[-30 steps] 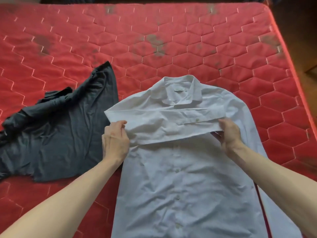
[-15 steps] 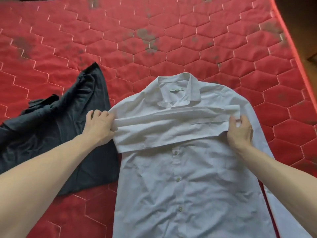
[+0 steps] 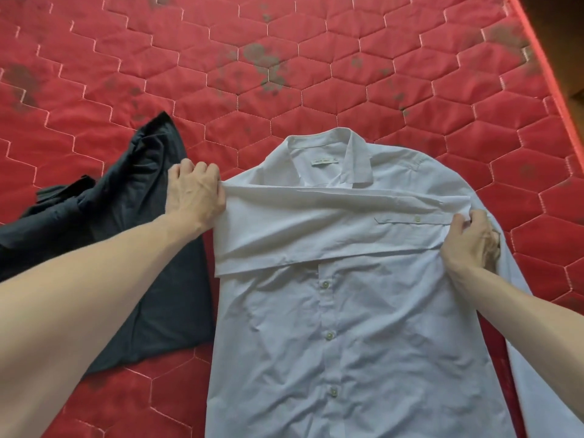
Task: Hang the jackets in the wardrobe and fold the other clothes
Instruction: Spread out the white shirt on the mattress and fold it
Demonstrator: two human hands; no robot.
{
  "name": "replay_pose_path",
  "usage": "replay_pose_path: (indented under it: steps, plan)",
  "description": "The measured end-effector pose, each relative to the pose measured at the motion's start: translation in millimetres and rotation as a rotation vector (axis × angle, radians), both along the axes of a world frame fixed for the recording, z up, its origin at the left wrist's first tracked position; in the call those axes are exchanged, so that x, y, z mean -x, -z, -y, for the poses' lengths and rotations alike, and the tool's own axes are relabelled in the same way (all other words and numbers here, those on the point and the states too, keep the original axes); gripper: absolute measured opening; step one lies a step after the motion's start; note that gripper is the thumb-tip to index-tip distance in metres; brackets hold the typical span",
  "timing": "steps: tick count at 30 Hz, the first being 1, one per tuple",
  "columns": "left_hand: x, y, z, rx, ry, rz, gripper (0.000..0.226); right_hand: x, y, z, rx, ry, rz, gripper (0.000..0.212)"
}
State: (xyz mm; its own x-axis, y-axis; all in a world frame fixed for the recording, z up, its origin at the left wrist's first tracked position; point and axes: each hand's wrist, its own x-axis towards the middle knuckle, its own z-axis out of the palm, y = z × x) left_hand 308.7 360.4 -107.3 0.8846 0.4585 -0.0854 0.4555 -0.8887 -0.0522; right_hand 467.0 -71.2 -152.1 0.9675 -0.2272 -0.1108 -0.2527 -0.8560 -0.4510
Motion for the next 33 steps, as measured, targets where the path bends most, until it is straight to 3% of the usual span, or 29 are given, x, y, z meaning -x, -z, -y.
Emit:
replay_pose_path:
  steps: [4, 7, 11, 14, 17, 24, 27, 30, 33]
  plan:
    - [18, 10, 25, 0.002, 0.018, 0.163, 0.029, -10, 1, 11, 0.051, -0.074, 0.019, 0.035]
    - [34, 11, 60, 0.098, 0.109, 0.161, 0.042, -11, -1, 18, 0.073, -0.128, -0.014, 0.038]
    - [62, 20, 114, 0.266, 0.264, -0.134, 0.063, 11, -9, 39, 0.128, -0.152, 0.066, 0.033]
    - [78, 34, 145, 0.315, 0.183, -0.297, 0.068, 36, -15, 68, 0.213, -0.111, 0.112, 0.042]
    - [85, 42, 171, 0.286, 0.128, -0.296, 0.069, 50, -17, 96, 0.183, -0.044, 0.007, 0.055]
    - [93, 40, 230, 0.197, 0.222, -0.275, 0.072, 44, -36, 155, 0.046, -0.057, -0.162, 0.033]
    - [92, 29, 259, 0.196, 0.288, -0.227, 0.074, 24, -55, 186, -0.196, -0.18, -0.407, 0.052]
    - [76, 21, 290, 0.162, 0.392, -0.162, 0.066, 6, -72, 214, -0.332, -0.156, -0.685, 0.046]
    - [43, 16, 327, 0.201, 0.397, -0.192, 0.066, -12, -72, 246, -0.408, -0.114, -0.723, 0.052]
